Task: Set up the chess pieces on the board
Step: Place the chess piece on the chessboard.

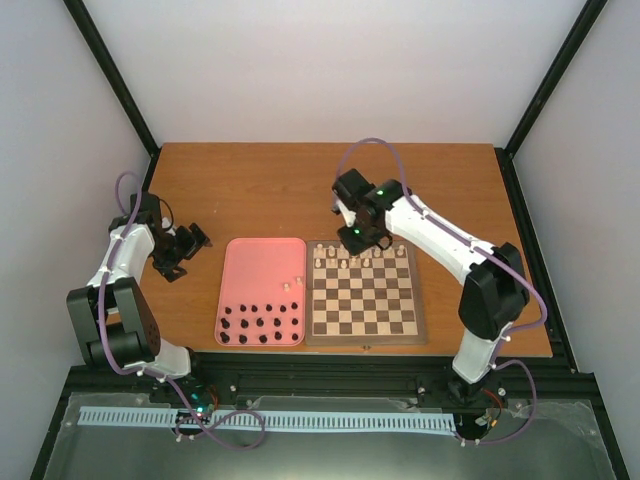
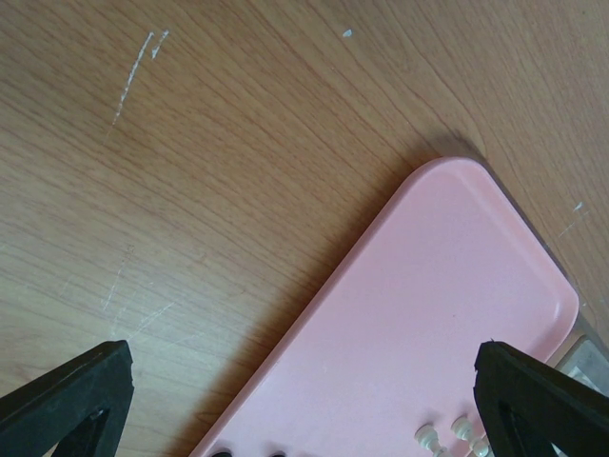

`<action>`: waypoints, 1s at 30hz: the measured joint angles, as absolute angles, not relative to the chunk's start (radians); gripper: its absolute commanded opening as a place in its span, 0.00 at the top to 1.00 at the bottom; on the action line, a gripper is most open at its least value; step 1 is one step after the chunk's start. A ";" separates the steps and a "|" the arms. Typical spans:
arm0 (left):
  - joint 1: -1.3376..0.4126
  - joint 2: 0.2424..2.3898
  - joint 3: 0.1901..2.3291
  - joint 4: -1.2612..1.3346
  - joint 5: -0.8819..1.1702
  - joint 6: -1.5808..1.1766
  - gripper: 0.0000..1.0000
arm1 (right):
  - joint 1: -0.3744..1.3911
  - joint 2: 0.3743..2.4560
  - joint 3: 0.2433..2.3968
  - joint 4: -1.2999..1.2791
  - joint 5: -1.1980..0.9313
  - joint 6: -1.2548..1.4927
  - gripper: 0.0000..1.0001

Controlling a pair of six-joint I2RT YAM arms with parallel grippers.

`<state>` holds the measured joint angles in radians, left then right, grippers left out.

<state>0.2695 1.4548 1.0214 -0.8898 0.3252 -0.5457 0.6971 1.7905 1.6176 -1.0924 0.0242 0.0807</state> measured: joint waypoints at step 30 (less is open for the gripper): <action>0.270 1.457 1.022 -0.890 0.318 -0.546 0.00 | 0.534 1.773 1.309 -0.963 0.031 0.060 0.89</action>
